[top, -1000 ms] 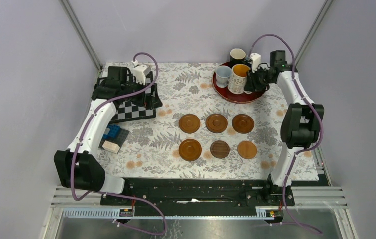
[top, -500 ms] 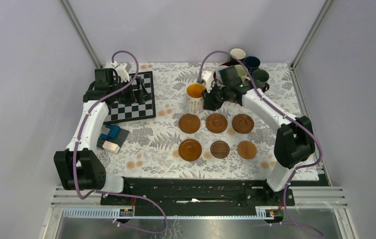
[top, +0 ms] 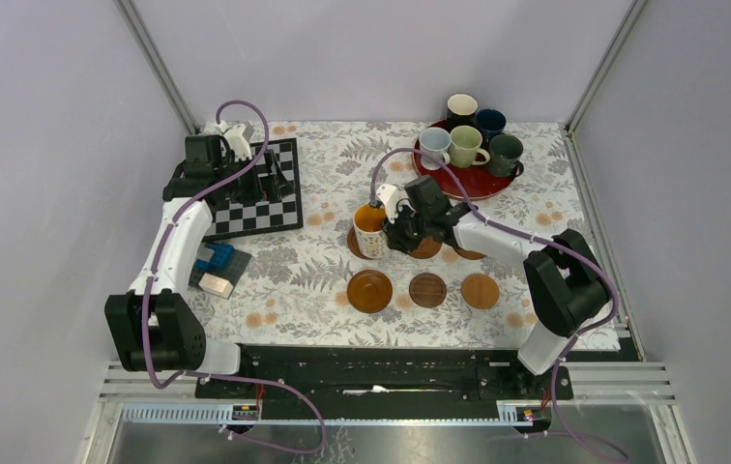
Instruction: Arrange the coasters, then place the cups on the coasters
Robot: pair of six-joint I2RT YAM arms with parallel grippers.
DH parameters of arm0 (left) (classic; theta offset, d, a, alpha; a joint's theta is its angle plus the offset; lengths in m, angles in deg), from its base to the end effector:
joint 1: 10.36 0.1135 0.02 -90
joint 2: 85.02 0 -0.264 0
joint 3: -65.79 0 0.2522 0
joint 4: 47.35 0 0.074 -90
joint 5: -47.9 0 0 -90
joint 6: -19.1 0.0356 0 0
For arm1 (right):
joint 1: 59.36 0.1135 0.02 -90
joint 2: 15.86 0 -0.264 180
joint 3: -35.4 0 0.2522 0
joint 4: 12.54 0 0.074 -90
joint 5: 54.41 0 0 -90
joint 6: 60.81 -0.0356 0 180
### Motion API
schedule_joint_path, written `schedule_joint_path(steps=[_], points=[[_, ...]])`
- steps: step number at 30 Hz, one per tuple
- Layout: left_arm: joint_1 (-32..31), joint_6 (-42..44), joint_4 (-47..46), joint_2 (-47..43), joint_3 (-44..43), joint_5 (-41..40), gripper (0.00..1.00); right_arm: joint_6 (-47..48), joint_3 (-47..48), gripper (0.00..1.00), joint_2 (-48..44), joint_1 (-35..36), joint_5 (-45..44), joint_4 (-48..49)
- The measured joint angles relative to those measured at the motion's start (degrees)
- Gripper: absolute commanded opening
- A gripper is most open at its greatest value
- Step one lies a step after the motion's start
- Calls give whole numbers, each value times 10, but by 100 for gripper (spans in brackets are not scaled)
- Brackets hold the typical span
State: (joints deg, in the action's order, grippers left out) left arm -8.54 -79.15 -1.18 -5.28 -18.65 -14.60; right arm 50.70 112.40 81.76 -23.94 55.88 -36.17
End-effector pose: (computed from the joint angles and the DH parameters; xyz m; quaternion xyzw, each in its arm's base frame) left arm 0.3038 -0.0068 0.3240 0.0196 0.8907 -0.2387 0.3864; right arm 0.2927 0.2233 0.2114 -0.4925 0.7647 0.2074 0.3602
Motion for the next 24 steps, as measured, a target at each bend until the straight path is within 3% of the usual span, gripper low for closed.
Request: schedule_joint_path(steps=[11,24], points=[[0,-4,-7,0,0,3,99,-10,-49,0,-32,2,-9,118],[0,-3,-8,0,0,3,99,-10,-73,0,-30,2,-7,151]])
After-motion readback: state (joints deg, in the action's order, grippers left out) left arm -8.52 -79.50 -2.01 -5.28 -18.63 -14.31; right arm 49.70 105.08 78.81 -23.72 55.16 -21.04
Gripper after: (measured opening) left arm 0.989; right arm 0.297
